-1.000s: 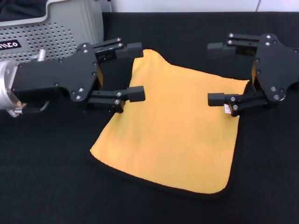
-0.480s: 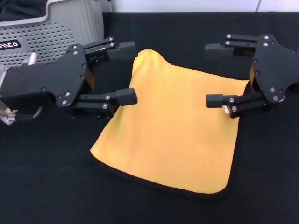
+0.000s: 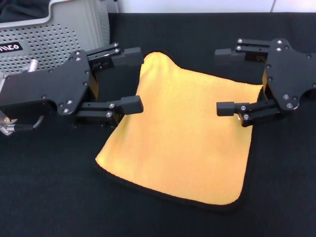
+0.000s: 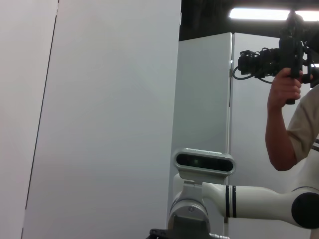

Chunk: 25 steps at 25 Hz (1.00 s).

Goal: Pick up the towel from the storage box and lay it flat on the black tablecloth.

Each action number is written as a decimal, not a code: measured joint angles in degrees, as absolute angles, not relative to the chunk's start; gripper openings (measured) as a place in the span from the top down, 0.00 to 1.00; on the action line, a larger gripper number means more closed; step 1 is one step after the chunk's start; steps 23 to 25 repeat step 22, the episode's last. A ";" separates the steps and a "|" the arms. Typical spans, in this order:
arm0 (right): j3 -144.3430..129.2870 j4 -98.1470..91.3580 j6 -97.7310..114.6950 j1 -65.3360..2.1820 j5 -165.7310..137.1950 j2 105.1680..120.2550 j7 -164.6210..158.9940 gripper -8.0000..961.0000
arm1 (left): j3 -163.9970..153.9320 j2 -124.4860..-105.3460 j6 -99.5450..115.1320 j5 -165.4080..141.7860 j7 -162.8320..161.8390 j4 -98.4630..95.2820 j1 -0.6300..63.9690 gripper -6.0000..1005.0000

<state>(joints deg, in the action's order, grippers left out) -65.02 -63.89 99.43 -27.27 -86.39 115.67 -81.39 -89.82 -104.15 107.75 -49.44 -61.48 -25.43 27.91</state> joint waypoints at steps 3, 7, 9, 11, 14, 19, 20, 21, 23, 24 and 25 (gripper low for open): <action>-65.01 -63.89 99.41 -27.29 -86.31 115.66 -81.59 0.10 | -89.82 -104.15 107.74 -49.47 -61.51 -25.40 27.85 0.14; -65.01 -63.96 99.39 -27.25 -86.16 115.68 -81.67 0.10 | -89.33 -104.15 107.68 -49.45 -61.66 -25.31 27.85 0.14; -65.02 -63.98 99.39 -27.19 -86.15 115.69 -81.71 0.10 | -88.72 -104.21 107.68 -49.88 -61.80 -25.31 27.86 0.14; -65.03 -63.94 99.39 -27.19 -86.14 115.73 -81.76 0.10 | -88.34 -104.28 107.68 -50.34 -62.06 -25.31 27.86 0.14; -65.02 -63.90 99.39 -27.15 -86.13 115.76 -81.80 0.10 | -88.30 -104.30 107.68 -50.58 -62.16 -25.33 27.86 0.14; -65.02 -63.89 99.40 -27.13 -86.13 115.84 -81.91 0.10 | -88.30 -104.32 107.69 -50.64 -62.36 -25.32 27.81 0.14; -65.05 -63.89 99.40 -27.15 -86.13 115.84 -82.00 0.10 | -88.30 -104.33 107.69 -50.67 -62.54 -25.31 27.80 0.14; -65.07 -63.89 99.40 -27.16 -86.13 115.84 -82.11 0.10 | -88.30 -104.32 107.69 -50.69 -62.69 -25.31 27.79 0.14; -65.09 -63.89 99.40 -27.18 -86.13 115.84 -82.22 0.10 | -88.30 -104.32 107.69 -50.70 -62.74 -25.31 27.79 0.14; -65.09 -63.89 99.40 -27.18 -86.13 115.84 -82.22 0.10 | -88.30 -104.32 107.69 -50.70 -62.74 -25.31 27.79 0.14; -65.09 -63.89 99.40 -27.18 -86.13 115.84 -82.22 0.10 | -88.30 -104.32 107.69 -50.70 -62.74 -25.31 27.79 0.14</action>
